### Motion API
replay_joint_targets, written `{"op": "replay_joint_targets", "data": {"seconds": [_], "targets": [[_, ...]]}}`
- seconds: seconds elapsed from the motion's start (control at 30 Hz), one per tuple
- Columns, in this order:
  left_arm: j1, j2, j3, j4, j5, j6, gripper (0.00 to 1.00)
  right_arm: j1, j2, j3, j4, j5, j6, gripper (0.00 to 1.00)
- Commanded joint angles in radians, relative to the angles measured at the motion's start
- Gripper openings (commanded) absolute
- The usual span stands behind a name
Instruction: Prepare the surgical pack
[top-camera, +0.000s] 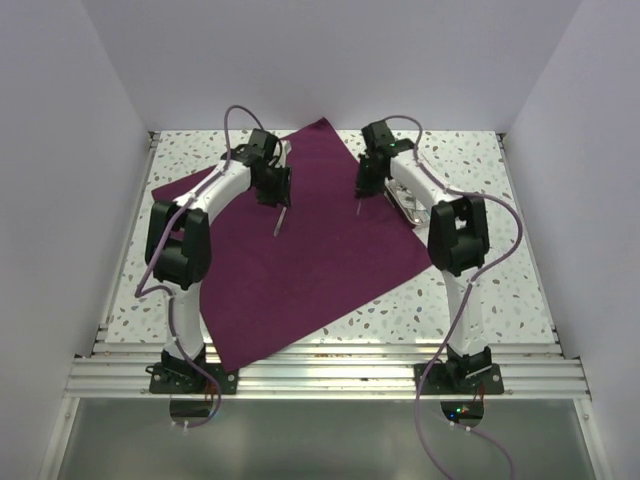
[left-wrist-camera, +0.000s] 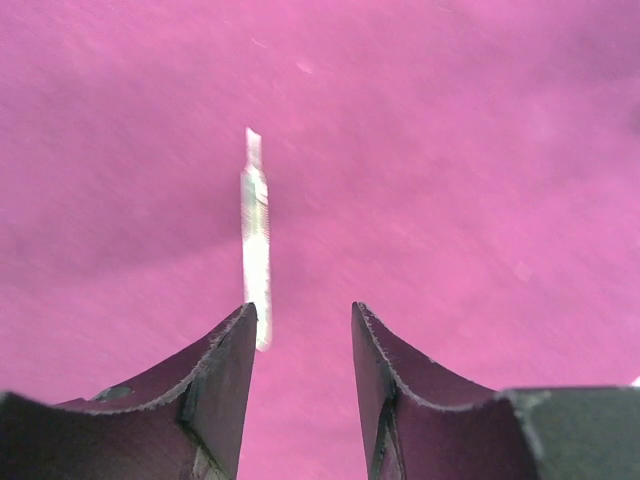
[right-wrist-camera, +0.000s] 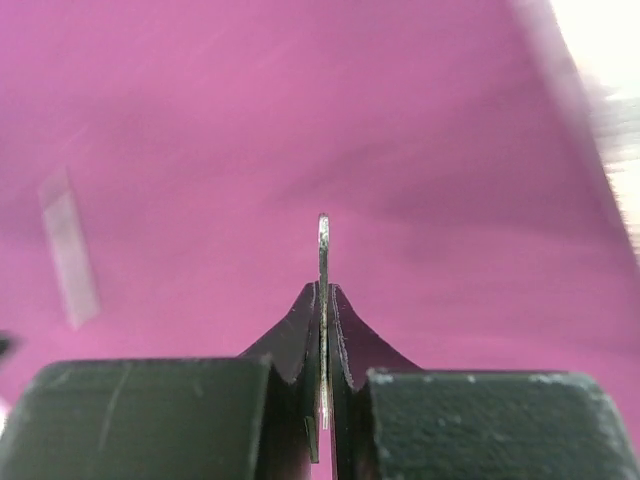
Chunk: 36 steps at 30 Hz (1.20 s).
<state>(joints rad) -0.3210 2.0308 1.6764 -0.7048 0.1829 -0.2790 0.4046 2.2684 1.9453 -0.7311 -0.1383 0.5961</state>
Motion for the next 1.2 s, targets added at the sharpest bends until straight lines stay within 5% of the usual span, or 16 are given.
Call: {"op": "replay_joint_targets", "data": {"seconds": [0.0,0.37,0.6,1.17], "targets": [[0.002,0.066,0.057,-0.009,-0.157,0.038,0.47,-0.081,-0.118,0.109,-0.195,0.386,-0.243,0.0],[-0.029,0.109,0.054,0.011,-0.249,0.021,0.52,-0.139,-0.066,0.086,-0.13,0.732,-0.553,0.01],[-0.039,0.132,0.057,0.022,-0.267,0.026,0.54,-0.155,-0.017,0.161,-0.18,0.711,-0.513,0.46],[-0.075,0.216,0.177,0.083,-0.375,0.027,0.49,-0.138,-0.093,0.179,-0.26,0.534,-0.374,0.54]]}}
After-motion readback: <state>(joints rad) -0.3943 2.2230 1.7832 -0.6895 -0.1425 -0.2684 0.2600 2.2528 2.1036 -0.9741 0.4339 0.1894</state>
